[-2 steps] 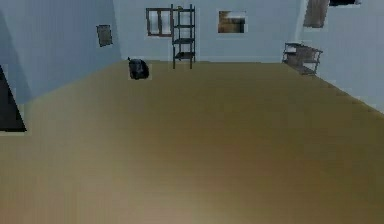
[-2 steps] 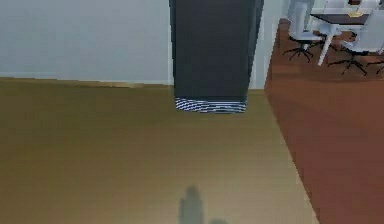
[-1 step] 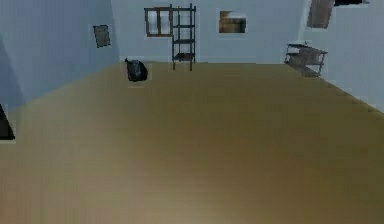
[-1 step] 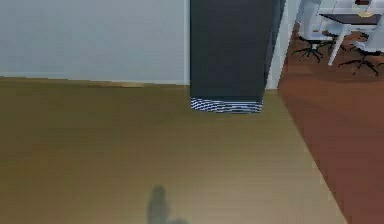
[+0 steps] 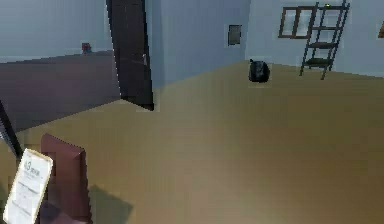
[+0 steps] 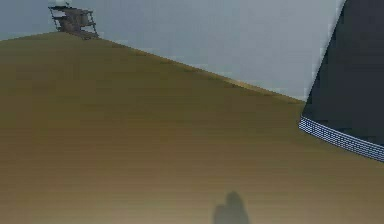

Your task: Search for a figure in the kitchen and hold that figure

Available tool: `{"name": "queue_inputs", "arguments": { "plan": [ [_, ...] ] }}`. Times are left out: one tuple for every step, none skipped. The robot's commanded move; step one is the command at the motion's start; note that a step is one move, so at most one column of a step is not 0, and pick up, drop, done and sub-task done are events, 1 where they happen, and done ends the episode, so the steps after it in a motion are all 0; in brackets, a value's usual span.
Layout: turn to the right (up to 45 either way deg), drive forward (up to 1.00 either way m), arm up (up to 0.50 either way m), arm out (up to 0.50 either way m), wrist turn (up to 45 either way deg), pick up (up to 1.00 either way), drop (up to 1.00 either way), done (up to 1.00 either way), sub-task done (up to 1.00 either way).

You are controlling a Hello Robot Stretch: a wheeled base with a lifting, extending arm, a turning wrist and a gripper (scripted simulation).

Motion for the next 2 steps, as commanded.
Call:
{"name": "queue_inputs", "arguments": {
  "plan": [
    [0.0,0.20,0.00,0.00,0.0,0.00,0.00,0.00,0.00],
    [-45.0,0.00,0.00,0.00,0.0,0.00,0.00,0.00,0.00]
  ]
}}
